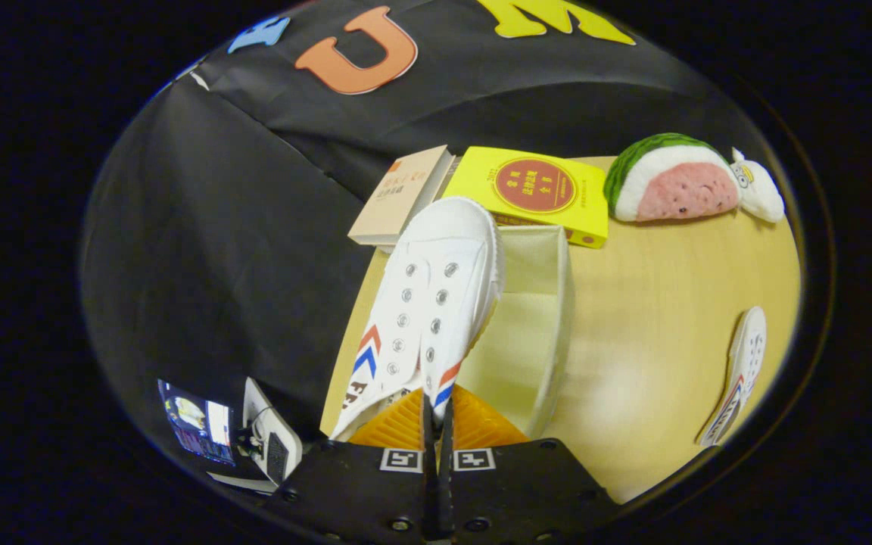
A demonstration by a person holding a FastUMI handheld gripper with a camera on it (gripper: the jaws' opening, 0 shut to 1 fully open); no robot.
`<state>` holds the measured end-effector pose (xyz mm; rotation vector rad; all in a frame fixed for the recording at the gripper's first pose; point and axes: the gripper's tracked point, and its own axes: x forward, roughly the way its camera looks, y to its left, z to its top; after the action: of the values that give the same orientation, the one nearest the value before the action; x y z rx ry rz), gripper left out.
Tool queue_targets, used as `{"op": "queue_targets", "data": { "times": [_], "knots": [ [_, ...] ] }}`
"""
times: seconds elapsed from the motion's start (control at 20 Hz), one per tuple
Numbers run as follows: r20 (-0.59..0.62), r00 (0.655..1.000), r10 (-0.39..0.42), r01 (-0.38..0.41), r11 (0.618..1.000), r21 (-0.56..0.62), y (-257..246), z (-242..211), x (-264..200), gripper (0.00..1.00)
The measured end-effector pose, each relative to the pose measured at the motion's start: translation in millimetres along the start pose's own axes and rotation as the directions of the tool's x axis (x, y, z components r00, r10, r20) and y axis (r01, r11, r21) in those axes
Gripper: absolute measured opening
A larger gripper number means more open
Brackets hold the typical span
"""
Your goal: Open the storage box then place both shoes into the box .Put the left shoe in first, then the right shoe, with the right side of both shoes facing outward in a uniform manner.
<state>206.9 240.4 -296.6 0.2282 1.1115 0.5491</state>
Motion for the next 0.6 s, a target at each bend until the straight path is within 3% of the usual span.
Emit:
{"op": "queue_targets", "data": {
  "times": [0.3,0.6],
  "knots": [
    [-0.068,0.988,-0.14,0.143,0.989,0.04,-0.5,-14.1,68.0,0.0],
    [-0.173,0.964,-0.202,0.215,0.975,0.06,-1.8,-28.0,116.5,0.0]
  ]
}}
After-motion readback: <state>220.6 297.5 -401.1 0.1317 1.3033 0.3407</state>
